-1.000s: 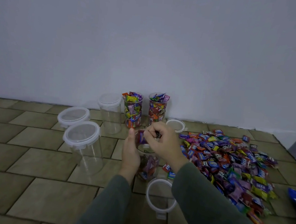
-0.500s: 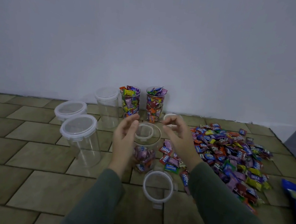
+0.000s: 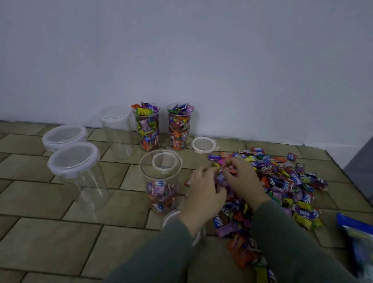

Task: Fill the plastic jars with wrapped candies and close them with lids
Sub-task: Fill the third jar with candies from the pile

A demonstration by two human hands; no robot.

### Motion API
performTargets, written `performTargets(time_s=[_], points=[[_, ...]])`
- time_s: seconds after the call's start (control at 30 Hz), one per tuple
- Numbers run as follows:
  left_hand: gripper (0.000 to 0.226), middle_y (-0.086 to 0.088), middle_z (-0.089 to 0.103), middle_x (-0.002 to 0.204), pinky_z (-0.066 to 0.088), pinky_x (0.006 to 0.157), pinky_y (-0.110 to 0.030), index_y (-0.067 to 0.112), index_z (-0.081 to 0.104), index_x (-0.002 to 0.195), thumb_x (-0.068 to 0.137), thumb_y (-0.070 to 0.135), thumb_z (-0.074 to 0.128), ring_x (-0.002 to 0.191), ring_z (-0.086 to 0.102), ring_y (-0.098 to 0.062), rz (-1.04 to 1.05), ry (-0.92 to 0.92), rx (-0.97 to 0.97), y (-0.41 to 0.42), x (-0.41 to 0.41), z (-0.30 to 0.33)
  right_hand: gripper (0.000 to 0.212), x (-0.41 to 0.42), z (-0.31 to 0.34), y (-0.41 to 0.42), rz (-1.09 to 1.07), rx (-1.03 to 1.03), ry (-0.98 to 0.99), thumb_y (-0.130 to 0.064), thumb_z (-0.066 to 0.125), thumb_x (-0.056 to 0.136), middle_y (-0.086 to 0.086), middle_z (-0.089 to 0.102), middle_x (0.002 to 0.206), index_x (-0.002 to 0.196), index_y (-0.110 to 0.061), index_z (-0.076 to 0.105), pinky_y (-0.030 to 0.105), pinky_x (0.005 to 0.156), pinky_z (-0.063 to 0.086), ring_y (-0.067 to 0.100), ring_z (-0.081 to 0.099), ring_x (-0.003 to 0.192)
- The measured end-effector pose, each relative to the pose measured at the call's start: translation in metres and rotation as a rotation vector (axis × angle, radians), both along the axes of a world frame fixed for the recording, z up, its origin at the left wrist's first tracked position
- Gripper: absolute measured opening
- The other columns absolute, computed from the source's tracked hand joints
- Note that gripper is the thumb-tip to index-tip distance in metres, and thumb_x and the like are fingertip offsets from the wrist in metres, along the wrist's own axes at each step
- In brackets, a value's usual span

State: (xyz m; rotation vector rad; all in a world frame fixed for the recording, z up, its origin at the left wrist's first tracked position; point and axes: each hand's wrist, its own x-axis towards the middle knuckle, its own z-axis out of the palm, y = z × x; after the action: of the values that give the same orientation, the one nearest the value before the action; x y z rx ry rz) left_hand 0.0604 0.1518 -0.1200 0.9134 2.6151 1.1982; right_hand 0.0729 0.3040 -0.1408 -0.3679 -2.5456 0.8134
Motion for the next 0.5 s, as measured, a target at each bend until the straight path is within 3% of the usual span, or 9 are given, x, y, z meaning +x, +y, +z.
performTargets(time_s=[0.07,0.17,0.37,0.5], points=[[0.063,-0.012,0.017,0.156,0.018,0.117,-0.045,0.018,0.026,0.149,0.093,0.035,0.049,0.143,0.014,-0.034,0.078,-0.064,-0.242,0.007,-0.004,-0.018,0.016,-0.003,-0.01,0.006,-0.013,0.136,-0.061,-0.026,0.063,0.086,0.002,0.058,0.104,0.1,-0.019,0.063,0.036,0.089,0.042,0.023,0.053,0.104],[0.074,-0.011,-0.004,0.161,0.007,0.117,-0.049,0.018,0.004,0.154,0.097,0.05,0.039,0.148,-0.003,-0.035,0.129,-0.117,-0.408,0.017,-0.008,-0.033,0.044,-0.008,-0.021,0.009,0.017,0.297,-0.201,-0.044,0.053,0.091,0.001,0.046,0.135,0.129,-0.023,0.052,0.044,0.102,0.037,0.021,0.039,0.128],[0.074,-0.011,-0.008,0.162,-0.001,0.115,-0.055,0.022,0.0,0.155,0.097,0.059,0.027,0.147,-0.007,-0.036,0.185,-0.27,-0.487,0.038,-0.026,-0.04,0.057,-0.033,-0.023,0.018,0.04,0.311,-0.276,-0.05,0.043,0.096,0.002,0.033,0.151,0.145,-0.021,0.036,0.047,0.113,0.025,0.023,0.023,0.141],[0.068,-0.01,-0.002,0.162,0.006,0.115,-0.055,0.02,0.002,0.155,0.1,0.053,0.026,0.147,-0.001,-0.037,0.174,-0.17,-0.515,0.045,-0.036,-0.05,0.058,-0.057,-0.03,0.026,0.095,0.385,-0.409,-0.053,0.039,0.096,0.0,0.022,0.157,0.147,-0.026,0.031,0.049,0.115,0.02,0.023,0.015,0.145]])
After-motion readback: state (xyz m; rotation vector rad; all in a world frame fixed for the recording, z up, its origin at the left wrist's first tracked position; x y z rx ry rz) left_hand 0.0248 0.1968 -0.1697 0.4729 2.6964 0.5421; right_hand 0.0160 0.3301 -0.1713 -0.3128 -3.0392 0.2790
